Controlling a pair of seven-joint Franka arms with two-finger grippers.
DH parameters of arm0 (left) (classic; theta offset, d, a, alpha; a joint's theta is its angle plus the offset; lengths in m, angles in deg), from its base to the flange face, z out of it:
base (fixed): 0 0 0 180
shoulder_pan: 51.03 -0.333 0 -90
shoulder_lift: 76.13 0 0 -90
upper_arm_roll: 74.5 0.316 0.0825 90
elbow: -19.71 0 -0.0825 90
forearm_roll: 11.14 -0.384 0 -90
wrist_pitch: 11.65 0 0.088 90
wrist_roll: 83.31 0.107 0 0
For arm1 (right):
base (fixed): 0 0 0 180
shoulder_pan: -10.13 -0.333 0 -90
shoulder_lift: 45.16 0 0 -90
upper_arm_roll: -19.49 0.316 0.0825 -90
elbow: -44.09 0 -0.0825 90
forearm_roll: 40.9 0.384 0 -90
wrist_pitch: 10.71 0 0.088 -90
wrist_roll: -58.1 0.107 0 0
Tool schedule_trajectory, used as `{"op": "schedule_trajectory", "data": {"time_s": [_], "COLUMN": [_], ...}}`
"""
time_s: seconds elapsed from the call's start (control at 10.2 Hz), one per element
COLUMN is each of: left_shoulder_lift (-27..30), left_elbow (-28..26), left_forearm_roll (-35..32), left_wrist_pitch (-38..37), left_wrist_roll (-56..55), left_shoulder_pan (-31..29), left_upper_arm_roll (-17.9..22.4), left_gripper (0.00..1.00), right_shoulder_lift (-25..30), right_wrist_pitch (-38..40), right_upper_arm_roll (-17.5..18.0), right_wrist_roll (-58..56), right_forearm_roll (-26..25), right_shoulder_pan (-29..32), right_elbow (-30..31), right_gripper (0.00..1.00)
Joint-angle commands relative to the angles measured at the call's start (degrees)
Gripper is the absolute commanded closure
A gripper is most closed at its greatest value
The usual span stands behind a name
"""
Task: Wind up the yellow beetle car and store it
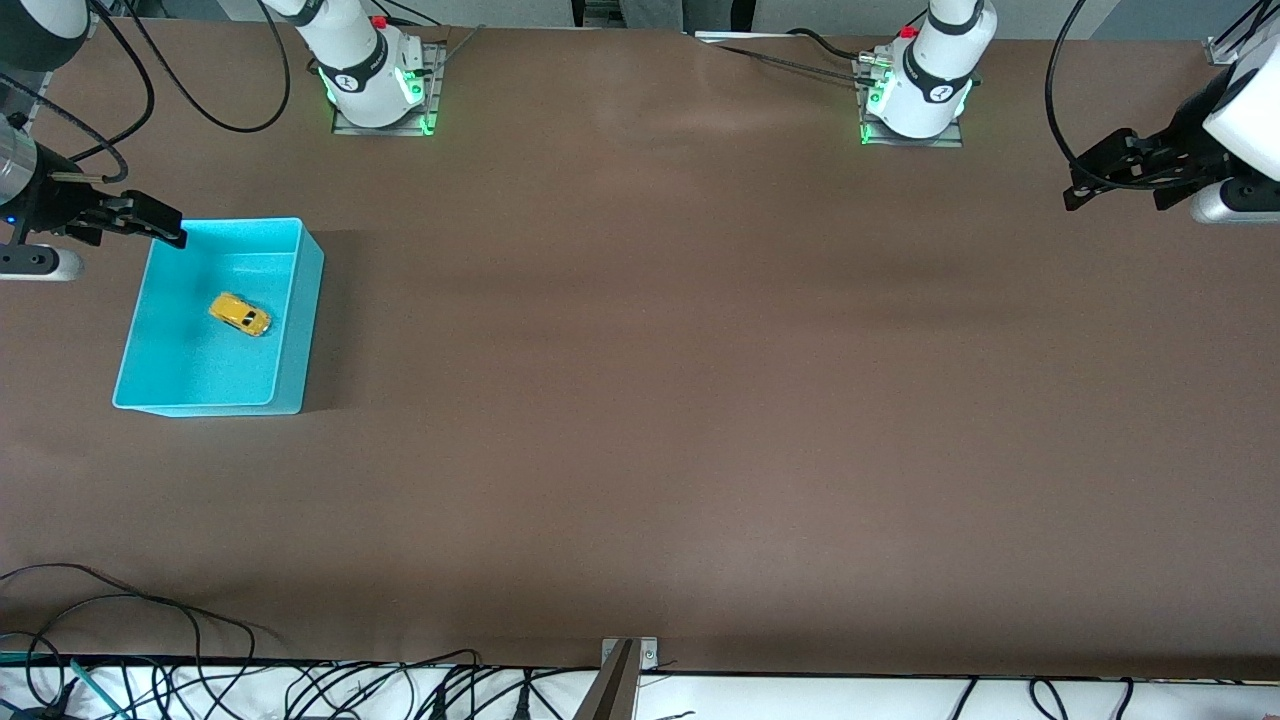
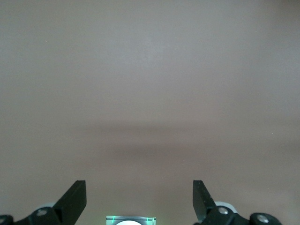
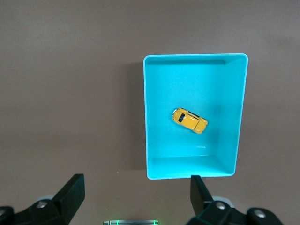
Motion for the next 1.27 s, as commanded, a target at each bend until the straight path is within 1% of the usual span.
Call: {"op": "schedule_trajectory", "data": {"time_s": [0.0, 1.18], "left_shoulder_lift": [-0.9, -0.9], "left_elbow": [2.2, 2.2], "left_forearm_roll": [1.7, 1.8], "left_wrist_pitch": [-1.4, -1.4], "left_wrist_roll": [-0.8, -0.8], "left_shoulder_pan": [-0.1, 0.0], "left_upper_arm_roll": [0.1, 0.0], "left_gripper": [0.0, 0.0], "right_shoulder_lift": [1.2, 0.7], "right_wrist_pitch": [-0.8, -1.9], "right_upper_arm_roll": [0.2, 0.0], "right_wrist_roll": [-0.4, -0.4], "right_forearm_roll": [-1.0, -0.7], "right_shoulder_pan": [-0.1, 0.0], "right_elbow": [1.7, 1.4], "right_gripper": [0.0, 0.0]}}
